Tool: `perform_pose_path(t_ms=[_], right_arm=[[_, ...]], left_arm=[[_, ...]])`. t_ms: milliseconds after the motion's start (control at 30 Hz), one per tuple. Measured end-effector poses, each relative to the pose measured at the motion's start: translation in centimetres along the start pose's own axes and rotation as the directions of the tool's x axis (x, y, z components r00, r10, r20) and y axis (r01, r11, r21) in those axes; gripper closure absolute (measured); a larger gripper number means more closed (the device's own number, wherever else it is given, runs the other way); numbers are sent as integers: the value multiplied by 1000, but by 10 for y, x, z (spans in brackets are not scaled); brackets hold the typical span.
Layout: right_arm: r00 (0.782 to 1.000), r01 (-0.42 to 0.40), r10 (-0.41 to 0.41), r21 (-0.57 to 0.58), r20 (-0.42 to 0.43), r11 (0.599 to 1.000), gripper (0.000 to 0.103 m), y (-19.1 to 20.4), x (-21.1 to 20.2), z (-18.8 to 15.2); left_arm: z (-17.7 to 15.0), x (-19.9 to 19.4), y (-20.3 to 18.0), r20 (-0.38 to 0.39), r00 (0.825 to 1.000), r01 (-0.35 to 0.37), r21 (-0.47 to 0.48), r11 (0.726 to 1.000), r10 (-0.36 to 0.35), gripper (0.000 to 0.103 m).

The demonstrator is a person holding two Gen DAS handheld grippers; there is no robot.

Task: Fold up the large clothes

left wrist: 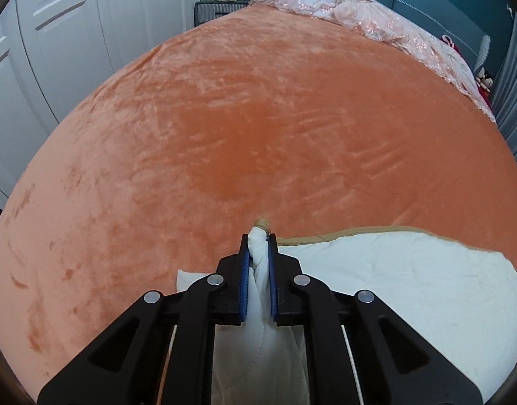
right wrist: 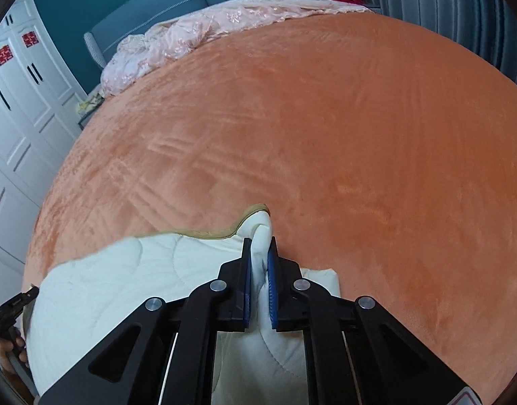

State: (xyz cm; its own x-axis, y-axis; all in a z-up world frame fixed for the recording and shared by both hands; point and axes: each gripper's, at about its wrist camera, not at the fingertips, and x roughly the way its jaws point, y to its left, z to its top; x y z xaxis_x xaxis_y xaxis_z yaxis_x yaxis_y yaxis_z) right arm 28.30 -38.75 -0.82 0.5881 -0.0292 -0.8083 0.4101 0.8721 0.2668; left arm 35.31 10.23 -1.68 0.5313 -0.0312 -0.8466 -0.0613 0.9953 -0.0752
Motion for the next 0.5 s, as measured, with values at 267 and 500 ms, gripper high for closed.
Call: perform_pose_path(t_ms=[267,500], right_arm=[[999,42,-42,-35,-1,999,95,-1,25,-20],[999,46,-46,-26,23,999,94,-5,32,-22]], left_arm=[[-18,25,6,34,999,-9,-29,1000,10,89],[-21,29,2,58,997,-39,-28,999,41,88]])
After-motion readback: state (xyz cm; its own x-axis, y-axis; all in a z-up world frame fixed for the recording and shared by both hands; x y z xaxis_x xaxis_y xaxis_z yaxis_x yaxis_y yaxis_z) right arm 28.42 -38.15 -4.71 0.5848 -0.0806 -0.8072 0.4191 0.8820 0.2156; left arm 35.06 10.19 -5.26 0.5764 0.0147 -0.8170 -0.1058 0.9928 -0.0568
